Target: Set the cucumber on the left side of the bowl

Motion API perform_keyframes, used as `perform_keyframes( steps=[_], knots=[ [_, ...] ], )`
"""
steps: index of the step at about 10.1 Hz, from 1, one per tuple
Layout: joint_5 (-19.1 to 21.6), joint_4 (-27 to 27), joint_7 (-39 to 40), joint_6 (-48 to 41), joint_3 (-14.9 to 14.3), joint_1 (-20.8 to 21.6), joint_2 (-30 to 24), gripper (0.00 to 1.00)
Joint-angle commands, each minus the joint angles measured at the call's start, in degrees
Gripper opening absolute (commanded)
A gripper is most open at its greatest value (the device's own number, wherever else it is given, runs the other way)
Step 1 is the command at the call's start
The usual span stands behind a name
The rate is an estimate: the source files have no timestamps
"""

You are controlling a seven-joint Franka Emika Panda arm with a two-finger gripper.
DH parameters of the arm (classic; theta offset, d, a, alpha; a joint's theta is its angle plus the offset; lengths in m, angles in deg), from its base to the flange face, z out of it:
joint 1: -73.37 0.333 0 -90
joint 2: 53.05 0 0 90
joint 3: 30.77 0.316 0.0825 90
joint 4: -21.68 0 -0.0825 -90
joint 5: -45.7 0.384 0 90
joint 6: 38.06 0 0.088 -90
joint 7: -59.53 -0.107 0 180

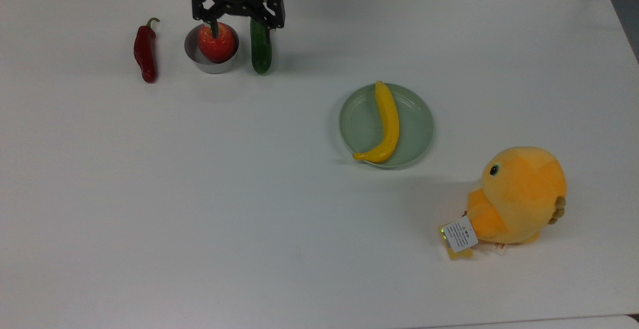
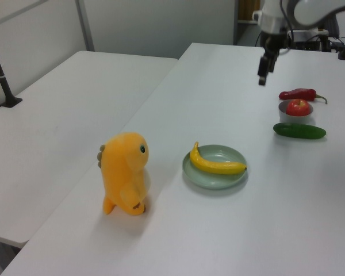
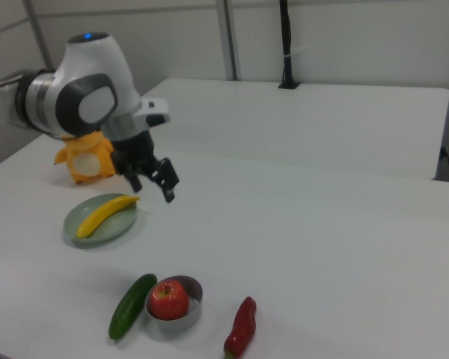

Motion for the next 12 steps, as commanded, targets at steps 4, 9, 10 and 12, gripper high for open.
perform_keyframes(
  steps=[4, 9, 10, 12],
  knots=[
    [5.8, 8.9, -7.1, -1.3, -1.0, -1.0, 1.8, 1.0],
    [2.7, 13.1, -7.2, -9.6, 0.1, 3.9, 5.8, 1.0],
    [2.6, 13.2, -7.2, -10.9, -0.5, 6.1, 6.3, 1.0],
    [2.7, 13.5, -7.3, -12.3, -2.3, 8.8, 6.4, 1.0]
  ],
)
